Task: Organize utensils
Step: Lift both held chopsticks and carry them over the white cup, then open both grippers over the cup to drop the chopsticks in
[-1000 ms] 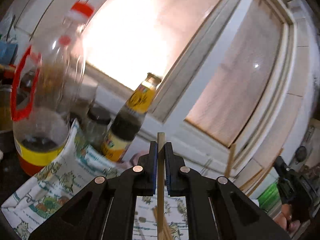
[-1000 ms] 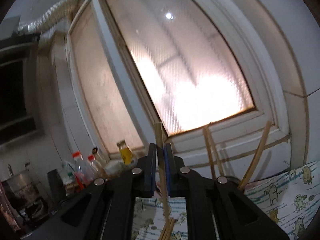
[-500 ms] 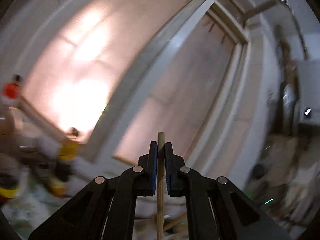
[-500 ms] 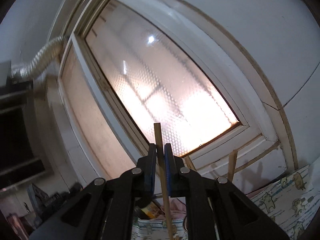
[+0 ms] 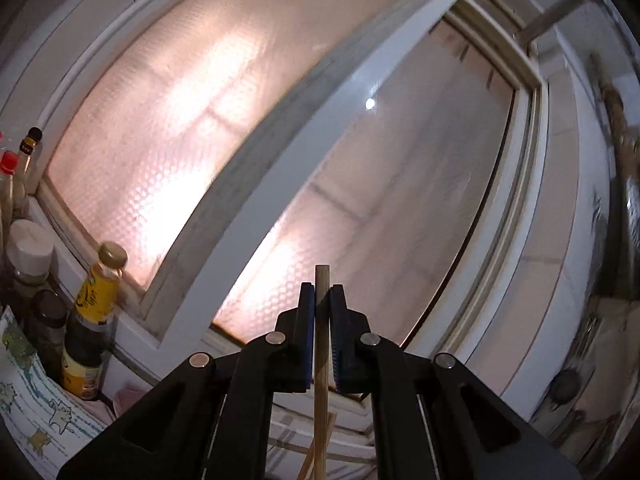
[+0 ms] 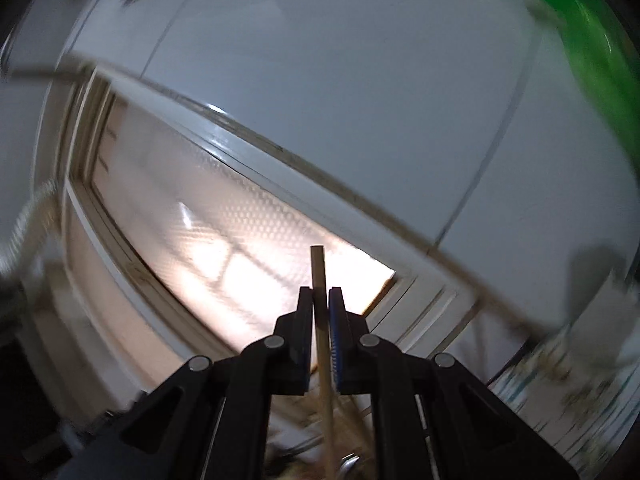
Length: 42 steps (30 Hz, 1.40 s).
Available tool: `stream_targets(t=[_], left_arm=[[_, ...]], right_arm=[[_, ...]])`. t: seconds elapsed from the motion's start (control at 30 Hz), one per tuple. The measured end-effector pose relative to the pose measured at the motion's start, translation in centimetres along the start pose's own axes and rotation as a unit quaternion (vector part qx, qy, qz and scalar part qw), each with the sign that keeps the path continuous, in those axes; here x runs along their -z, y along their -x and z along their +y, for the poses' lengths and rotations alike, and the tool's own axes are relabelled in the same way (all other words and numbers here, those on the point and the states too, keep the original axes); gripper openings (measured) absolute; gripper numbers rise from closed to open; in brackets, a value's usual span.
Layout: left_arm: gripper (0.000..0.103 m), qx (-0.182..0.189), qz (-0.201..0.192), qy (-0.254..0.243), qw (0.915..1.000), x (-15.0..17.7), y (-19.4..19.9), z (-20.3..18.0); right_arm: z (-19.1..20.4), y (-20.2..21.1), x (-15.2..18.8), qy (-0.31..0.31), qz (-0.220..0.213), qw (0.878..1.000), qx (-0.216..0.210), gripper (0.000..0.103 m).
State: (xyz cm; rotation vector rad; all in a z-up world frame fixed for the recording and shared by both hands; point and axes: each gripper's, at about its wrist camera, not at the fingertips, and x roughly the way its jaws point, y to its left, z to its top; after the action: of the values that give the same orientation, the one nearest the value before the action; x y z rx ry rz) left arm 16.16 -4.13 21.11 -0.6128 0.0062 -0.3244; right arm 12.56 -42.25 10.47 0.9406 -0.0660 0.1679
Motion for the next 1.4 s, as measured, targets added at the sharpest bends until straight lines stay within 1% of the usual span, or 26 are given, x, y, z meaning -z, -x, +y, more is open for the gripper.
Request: stream_targets(t=[0.03, 0.1, 0.17, 0.2, 0.27, 0.3, 0.37, 0.4, 0.5, 0.53, 0.6, 0.67, 0.8, 0.83, 0.87, 0.9, 0.93, 0.97, 1.0, 1.03, 1.07, 1.1, 1.17, 1.2, 1.27, 1.4], left_arm=[[0.006, -0.003, 0.006, -0.004, 1.0000, 0.4, -0.4, -0.2], [0.006, -0.012, 0.011, -0.019, 0.9997, 1.3, -1.0, -0.6], [0.006, -0.021, 0.018, -0.035, 0.9990, 2.4, -1.4, -0.8], [0.006, -0.023, 0.026, -0.041, 0.9985, 3.0, -1.6, -0.9], [0.006, -0.024, 0.040, -0.053, 0.9975, 4.3, -1.9, -0.8], [0.006, -0.026, 0.045, -0.059, 0.9969, 5.0, -2.0, -0.7], [0.006, -0.028, 0.056, -0.067, 0.9958, 6.0, -2.3, -0.4], [0.006, -0.026, 0.064, -0.067, 0.9953, 6.4, -2.5, -0.3], [0.006, -0.002, 0.102, -0.066, 0.9926, 7.6, -2.6, 0.3], [0.006, 0.000, 0.110, -0.070, 0.9914, 8.0, -2.6, 0.3], [0.006, 0.004, 0.132, -0.095, 0.9867, 8.7, -2.7, 0.0], [0.006, -0.001, 0.156, -0.123, 0.9801, 9.2, -2.9, -0.5], [0.008, 0.020, 0.182, -0.133, 0.9742, 9.5, -2.6, -0.5], [0.017, 0.026, 0.187, -0.132, 0.9731, 9.5, -2.4, -0.5], [0.035, 0.030, 0.190, -0.130, 0.9726, 9.5, -2.3, -0.6], [0.046, 0.029, 0.189, -0.129, 0.9729, 9.3, -2.0, -0.7], [0.060, 0.023, 0.183, -0.131, 0.9741, 9.1, -1.5, -0.7], [0.063, 0.021, 0.172, -0.135, 0.9756, 8.9, -0.9, -0.7], [0.063, 0.023, 0.164, -0.146, 0.9753, 8.8, -0.3, -0.9], [0.065, 0.020, 0.158, -0.161, 0.9740, 8.6, 0.1, -1.2], [0.067, 0.008, 0.149, -0.176, 0.9731, 8.5, 0.6, -1.4], [0.069, -0.003, 0.135, -0.189, 0.9725, 8.3, 1.3, -1.5], [0.075, -0.022, 0.112, -0.211, 0.9707, 8.0, 2.3, -1.5], [0.075, -0.040, 0.095, -0.227, 0.9685, 7.9, 2.9, -1.5], [0.081, -0.055, 0.079, -0.247, 0.9644, 7.7, 3.5, -1.3], [0.081, -0.085, 0.081, -0.256, 0.9596, 7.0, 4.2, 0.5]], right_arm=[[0.0, 0.1, 0.0, 0.002, -0.004, 1.000, 0.002, 0.009], [0.0, -0.2, 0.2, -0.008, 0.008, 1.000, -0.009, 0.008], [0.2, 0.0, 0.4, 0.004, -0.006, 1.000, 0.005, 0.008], [0.4, 0.1, 0.4, 0.006, -0.006, 1.000, 0.003, 0.008], [0.1, 0.3, 0.3, -0.014, -0.007, 1.000, -0.007, 0.008], [-0.1, 0.6, 0.2, -0.022, -0.019, 1.000, -0.003, 0.008], [-0.1, 1.8, 0.2, -0.016, -0.071, 0.997, 0.024, 0.008], [0.2, 2.3, 0.3, -0.013, -0.089, 0.996, 0.026, 0.009], [0.5, 2.4, 0.3, 0.005, -0.094, 0.995, 0.030, 0.008], [0.6, 2.2, 0.5, 0.015, -0.091, 0.995, 0.036, 0.009], [0.9, 1.2, 0.7, 0.032, -0.060, 0.997, 0.042, 0.009], [1.4, -0.2, 1.1, 0.050, -0.005, 0.998, 0.046, 0.009], [2.6, -1.8, 2.1, 0.086, 0.058, 0.994, 0.047, 0.010], [2.7, -2.1, 2.3, 0.086, 0.071, 0.993, 0.044, 0.012], [2.9, -2.3, 2.4, 0.089, 0.088, 0.991, 0.038, 0.022], [3.2, -2.4, 2.5, 0.094, 0.098, 0.990, 0.034, 0.040], [3.6, -2.3, 2.7, 0.104, 0.102, 0.989, 0.032, 0.050], [4.1, -2.1, 2.8, 0.118, 0.099, 0.987, 0.037, 0.065], [4.5, -1.8, 2.8, 0.128, 0.094, 0.986, 0.041, 0.072], [5.1, -1.4, 2.9, 0.143, 0.089, 0.985, 0.041, 0.073], [5.6, -1.2, 3.0, 0.157, 0.086, 0.983, 0.034, 0.078], [6.1, -0.9, 3.1, 0.171, 0.083, 0.981, 0.029, 0.085], [6.8, -0.5, 3.6, 0.185, 0.072, 0.980, 0.028, 0.093], [7.0, -0.3, 3.8, 0.190, 0.067, 0.979, 0.027, 0.094], [7.3, -0.3, 4.2, 0.198, 0.068, 0.977, 0.028, 0.097], [7.6, -0.3, 4.7, 0.200, 0.073, 0.977, 0.029, 0.100]])
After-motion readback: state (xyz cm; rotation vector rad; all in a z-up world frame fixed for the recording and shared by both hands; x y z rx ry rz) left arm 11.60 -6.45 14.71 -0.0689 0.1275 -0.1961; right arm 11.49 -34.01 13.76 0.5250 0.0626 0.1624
